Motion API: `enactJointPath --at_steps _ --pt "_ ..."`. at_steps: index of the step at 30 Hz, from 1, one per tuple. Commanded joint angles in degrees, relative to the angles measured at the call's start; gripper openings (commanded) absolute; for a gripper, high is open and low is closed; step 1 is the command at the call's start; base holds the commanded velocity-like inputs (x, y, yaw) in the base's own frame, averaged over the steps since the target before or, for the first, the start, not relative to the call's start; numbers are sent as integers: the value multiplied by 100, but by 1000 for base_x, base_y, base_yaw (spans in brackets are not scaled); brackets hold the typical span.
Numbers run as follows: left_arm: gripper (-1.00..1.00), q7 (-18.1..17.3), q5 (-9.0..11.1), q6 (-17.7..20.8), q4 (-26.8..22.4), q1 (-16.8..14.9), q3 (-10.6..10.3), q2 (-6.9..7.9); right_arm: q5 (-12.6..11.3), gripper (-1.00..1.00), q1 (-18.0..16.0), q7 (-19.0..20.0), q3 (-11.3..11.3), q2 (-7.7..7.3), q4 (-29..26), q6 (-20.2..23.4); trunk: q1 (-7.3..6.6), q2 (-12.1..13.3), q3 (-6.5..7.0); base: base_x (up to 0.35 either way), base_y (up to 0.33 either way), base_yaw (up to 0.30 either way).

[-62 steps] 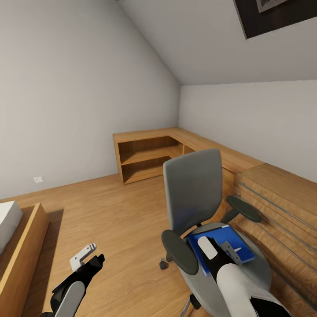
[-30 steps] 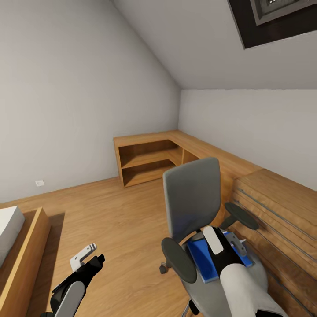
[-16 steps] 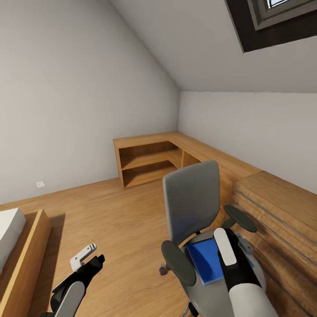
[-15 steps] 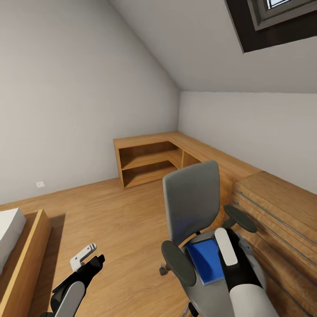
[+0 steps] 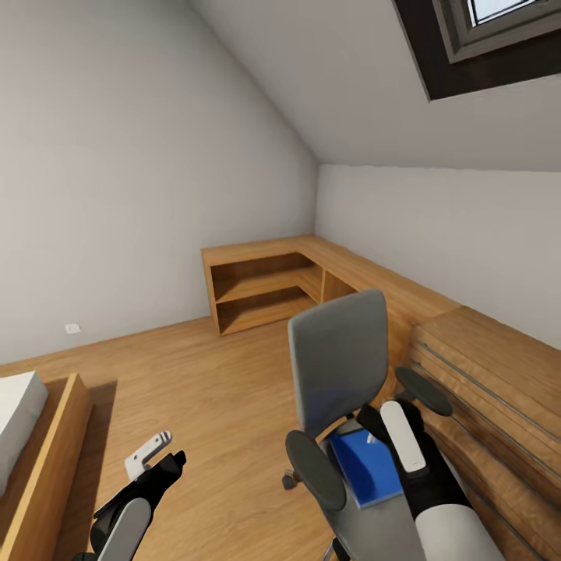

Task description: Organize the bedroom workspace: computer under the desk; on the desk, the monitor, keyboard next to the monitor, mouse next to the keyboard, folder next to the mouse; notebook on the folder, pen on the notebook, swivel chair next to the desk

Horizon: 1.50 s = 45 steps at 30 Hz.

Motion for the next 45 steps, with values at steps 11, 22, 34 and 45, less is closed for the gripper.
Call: enactJointPath --at_steps 11,22,34,45 --pt "100 46 31 20 -10 -5 -10 5 -46 -100 -4 43 509 -99 31 102 -242 439 191 0 0 0" --pt "100 47 22 18 -7 -5 -10 5 -42 -100 -4 45 539 -102 25 97 -484 880 389 0 0 0" --pt "100 46 22 15 -7 -5 -10 5 -55 -100 -4 57 524 -118 23 95 -747 1361 604 -196 0 0" --pt "100 46 24 18 2 -5 -10 4 -73 -100 -4 55 523 -117 17 95 -989 1802 802 -335 0 0"
